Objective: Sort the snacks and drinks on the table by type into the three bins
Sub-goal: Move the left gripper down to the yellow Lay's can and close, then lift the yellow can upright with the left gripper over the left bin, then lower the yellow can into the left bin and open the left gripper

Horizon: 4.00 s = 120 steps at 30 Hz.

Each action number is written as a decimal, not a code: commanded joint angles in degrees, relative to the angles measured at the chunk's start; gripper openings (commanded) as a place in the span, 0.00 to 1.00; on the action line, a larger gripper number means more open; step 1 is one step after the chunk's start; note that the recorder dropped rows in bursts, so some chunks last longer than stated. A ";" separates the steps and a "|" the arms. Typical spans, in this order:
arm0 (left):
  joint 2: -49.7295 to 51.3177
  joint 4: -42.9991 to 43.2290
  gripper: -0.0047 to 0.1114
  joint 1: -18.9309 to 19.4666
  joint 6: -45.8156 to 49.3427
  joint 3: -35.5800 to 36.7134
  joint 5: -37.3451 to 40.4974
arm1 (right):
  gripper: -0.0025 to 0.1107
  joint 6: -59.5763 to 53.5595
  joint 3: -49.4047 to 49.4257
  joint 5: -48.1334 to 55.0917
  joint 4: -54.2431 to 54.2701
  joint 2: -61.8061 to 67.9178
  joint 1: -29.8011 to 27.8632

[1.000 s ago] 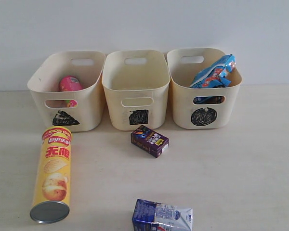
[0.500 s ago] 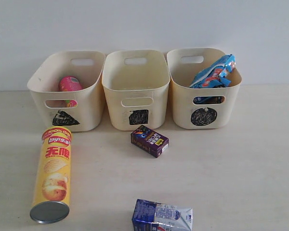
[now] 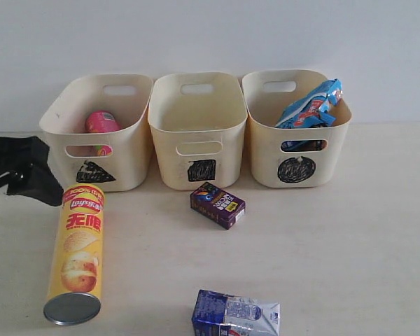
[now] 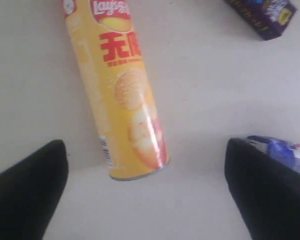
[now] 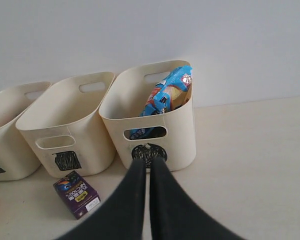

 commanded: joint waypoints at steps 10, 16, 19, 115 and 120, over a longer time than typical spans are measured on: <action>20.65 9.01 0.73 -0.53 -8.57 -7.80 -6.24 | 0.02 -0.78 0.25 0.21 -0.11 -0.37 0.09; 27.59 7.64 0.73 -0.53 -9.43 -9.80 -9.18 | 0.02 -0.78 0.25 0.21 -0.11 -0.37 0.09; 30.45 5.81 0.73 -0.53 -9.43 -10.25 -10.37 | 0.02 -0.76 0.25 0.34 -0.11 -0.37 0.09; 32.85 12.68 0.24 1.08 -1.81 -42.27 -21.98 | 0.02 -2.20 0.39 0.50 0.02 0.67 0.09; 33.91 12.68 0.71 1.08 -1.81 -42.27 -21.83 | 0.02 -2.20 0.39 0.50 0.02 0.67 0.09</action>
